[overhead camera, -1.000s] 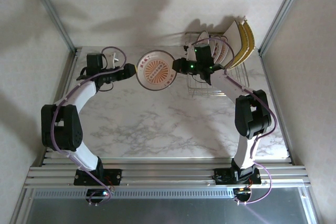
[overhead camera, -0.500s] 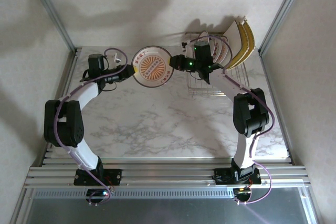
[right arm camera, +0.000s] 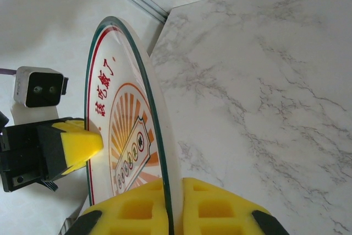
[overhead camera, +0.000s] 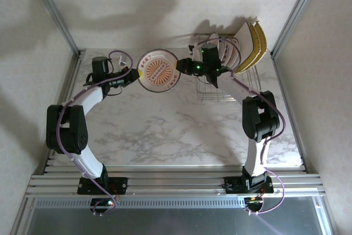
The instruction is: Unload the plates from the dish rack
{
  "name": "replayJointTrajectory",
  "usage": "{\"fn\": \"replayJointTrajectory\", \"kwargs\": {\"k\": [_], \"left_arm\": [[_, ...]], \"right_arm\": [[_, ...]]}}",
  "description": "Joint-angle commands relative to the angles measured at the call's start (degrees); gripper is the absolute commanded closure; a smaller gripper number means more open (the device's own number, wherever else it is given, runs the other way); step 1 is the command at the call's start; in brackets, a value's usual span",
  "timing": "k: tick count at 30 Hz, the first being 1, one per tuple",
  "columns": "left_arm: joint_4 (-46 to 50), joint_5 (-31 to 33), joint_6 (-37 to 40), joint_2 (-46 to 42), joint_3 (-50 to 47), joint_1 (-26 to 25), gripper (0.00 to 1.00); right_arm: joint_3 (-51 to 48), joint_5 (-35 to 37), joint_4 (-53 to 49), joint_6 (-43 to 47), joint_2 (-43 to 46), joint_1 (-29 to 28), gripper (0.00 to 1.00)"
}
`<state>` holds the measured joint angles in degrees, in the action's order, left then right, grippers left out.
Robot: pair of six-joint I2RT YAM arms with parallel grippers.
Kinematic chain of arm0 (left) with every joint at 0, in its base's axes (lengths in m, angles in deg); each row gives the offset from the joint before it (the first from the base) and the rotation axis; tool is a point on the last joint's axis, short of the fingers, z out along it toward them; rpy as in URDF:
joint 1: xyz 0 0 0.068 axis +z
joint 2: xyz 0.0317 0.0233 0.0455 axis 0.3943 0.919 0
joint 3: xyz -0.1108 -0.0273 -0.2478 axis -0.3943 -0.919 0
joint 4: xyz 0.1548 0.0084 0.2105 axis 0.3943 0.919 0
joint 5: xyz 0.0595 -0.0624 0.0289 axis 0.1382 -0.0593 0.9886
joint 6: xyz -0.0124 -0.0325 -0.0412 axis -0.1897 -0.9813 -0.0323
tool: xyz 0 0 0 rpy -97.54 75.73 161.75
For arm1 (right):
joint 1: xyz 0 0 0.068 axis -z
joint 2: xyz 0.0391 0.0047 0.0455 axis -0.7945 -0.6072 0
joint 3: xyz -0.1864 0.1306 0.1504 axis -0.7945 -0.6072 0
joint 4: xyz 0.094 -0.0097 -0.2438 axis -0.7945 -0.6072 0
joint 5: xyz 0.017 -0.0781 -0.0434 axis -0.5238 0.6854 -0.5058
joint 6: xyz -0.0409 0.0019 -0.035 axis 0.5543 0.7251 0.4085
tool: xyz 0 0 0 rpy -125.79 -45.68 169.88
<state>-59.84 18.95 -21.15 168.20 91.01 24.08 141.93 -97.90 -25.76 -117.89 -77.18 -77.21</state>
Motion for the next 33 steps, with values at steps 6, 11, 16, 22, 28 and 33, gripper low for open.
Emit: {"fn": "replayJointTrajectory", "kwargs": {"k": [6,11,16,22,28,33], "left_arm": [[-8.1,-2.0,-4.3,0.8,-2.7,0.6,1.0],[-16.7,-2.8,-10.7,0.6,-5.6,2.2,1.0],[-16.4,-1.6,-11.3,-0.5,-6.1,3.5,1.0],[-13.3,5.6,-11.4,-3.8,-7.0,5.9,1.0],[-8.8,19.6,-12.4,-7.8,-8.5,8.9,1.0],[-14.0,26.4,-19.5,-8.5,-12.0,13.0,1.0]], "right_arm": [[5.1,-2.7,0.3,-1.3,-1.9,-1.1,0.31],[6.0,-0.1,-2.9,-0.7,-2.0,-1.0,0.01],[8.4,7.0,-11.7,3.8,-0.7,-0.9,0.01],[16.7,22.2,-30.7,13.0,1.8,-0.4,0.01],[29.1,40.7,-54.5,20.5,1.6,0.7,0.01],[28.8,48.6,-63.6,22.2,4.3,3.6,0.01]]}}
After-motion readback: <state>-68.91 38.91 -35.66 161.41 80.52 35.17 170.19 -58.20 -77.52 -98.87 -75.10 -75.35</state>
